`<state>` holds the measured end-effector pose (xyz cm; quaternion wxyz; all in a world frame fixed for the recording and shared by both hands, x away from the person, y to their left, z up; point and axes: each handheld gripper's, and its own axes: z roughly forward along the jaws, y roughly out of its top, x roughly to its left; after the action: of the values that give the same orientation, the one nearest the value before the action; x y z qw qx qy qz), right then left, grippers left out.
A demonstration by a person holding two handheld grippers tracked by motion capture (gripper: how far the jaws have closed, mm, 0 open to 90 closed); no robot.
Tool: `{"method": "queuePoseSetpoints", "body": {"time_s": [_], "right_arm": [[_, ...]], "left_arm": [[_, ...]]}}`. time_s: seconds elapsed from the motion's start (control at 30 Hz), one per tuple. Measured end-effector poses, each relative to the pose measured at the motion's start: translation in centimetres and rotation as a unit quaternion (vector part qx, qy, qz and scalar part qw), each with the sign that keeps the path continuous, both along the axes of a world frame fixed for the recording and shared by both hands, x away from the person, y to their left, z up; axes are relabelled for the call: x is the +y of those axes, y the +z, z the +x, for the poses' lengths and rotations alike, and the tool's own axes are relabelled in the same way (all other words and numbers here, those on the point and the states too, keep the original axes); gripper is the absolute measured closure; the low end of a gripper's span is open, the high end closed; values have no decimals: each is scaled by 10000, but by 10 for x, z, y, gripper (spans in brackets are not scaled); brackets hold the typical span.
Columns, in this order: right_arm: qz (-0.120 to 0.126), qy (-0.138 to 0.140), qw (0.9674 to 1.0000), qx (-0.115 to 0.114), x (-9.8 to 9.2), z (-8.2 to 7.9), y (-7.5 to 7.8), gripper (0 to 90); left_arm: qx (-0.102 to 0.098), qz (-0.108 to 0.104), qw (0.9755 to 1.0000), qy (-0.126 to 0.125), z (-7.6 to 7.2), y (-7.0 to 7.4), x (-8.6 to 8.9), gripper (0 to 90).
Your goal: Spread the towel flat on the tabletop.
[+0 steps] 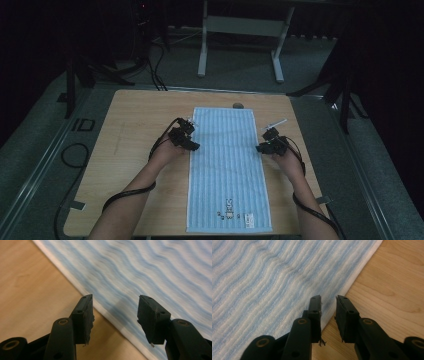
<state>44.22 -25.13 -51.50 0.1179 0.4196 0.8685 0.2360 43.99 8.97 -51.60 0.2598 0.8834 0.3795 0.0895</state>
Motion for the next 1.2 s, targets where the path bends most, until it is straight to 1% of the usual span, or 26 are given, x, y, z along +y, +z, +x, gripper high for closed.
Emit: {"method": "queuePoseSetpoints", "body": {"time_s": [0.03, 0.07, 0.13, 0.17, 0.23, 0.27, 0.4, 0.47, 0.5, 0.53, 0.6, 0.63, 0.7, 0.73, 0.77, 0.8, 0.83, 0.87, 0.9, 0.93, 0.97, 1.0, 1.1, 1.13, 1.17, 1.2], "right_arm": [[-89, 27, 10000, -1, 1, 1, 1, 709], [-120, 35, 9999, -11, 2, 2, 0, 693], [-134, -37, 9999, -10, 3, 6, 0, 638], [-141, -122, 9998, -1, 3, 10, 0, 624], [-106, -217, 9997, 76, 4, 17, 0, 624], [-108, -233, 9996, 95, 5, 20, 0, 624], [-275, -330, 9989, 184, 10, 34, -4, 624], [-358, -384, 9983, 249, 12, 39, -6, 620], [-398, -408, 9979, 292, 14, 42, -8, 624], [-407, -399, 9978, 333, 14, 44, -9, 626], [-339, -421, 9977, 398, 15, 46, -10, 651], [-317, -411, 9977, 439, 16, 46, -10, 686], [-273, -347, 9978, 499, 17, 46, -10, 751], [-278, -324, 9977, 520, 18, 46, -9, 792], [-266, -250, 9979, 540, 19, 46, -10, 846], [-260, -234, 9978, 567, 20, 46, -9, 860], [-317, -232, 9978, 534, 22, 46, -9, 873], [-330, -232, 9978, 519, 22, 45, -9, 876], [-299, -218, 9980, 506, 23, 43, -8, 878], [-261, -204, 9983, 483, 22, 42, -8, 878], [-199, -185, 9987, 431, 20, 39, -6, 878], [-172, -183, 9988, 409, 19, 37, -4, 878], [-23, -81, 9998, 204, 12, 26, 7, 878], [19, -56, 9998, 169, 11, 22, 9, 878], [48, 4, 9999, 126, 10, 16, 13, 878], [36, 47, 10000, 80, 10, 12, 15, 878]], "left_arm": [[-48, -7, 10000, -46, -2, 0, 0, 462], [-54, 3, 9999, -90, -2, -1, 1, 462], [-52, -47, 10000, 7, 0, -3, 2, 463], [-64, -75, 9999, 53, 1, -5, 3, 466], [-5, -127, 9998, 138, 6, -8, 5, 469], [-27, -104, 9998, 174, 8, -10, 5, 470], [-8, -77, 9997, 235, 16, -15, 5, 482], [-42, -20, 9997, 228, 20, -17, 4, 498], [-41, -71, 9996, 265, 21, -19, 3, 500], [-58, -57, 9996, 268, 22, -20, 3, 522], [-89, -57, 9996, 268, 23, -21, 1, 577], [-79, -48, 9996, 253, 23, -21, 1, 604], [-2, -85, 9996, 265, 24, -20, 0, 692], [68, -157, 9994, 291, 25, -20, 0, 732], [138, -214, 9993, 270, 25, -20, 0, 804], [147, -230, 9992, 288, 25, -20, -1, 836], [157, -251, 9990, 327, 25, -20, -1, 858], [182, -291, 9990, 298, 24, -19, -1, 864], [152, -263, 9992, 264, 22, -18, -1, 867], [126, -287, 9992, 233, 20, -15, 0, 868], [120, -344, 9991, 227, 18, -13, 1, 868], [82, -401, 9990, 174, 15, -7, 4, 868], [-16, -466, 9989, 90, 7, 4, 8, 867], [-16, -466, 9989, 90, 7, 4, 8, 867], [-32, -541, 9985, 26, -2, 12, 10, 867], [-84, -591, 9982, 17, -8, 16, 12, 867]]}}
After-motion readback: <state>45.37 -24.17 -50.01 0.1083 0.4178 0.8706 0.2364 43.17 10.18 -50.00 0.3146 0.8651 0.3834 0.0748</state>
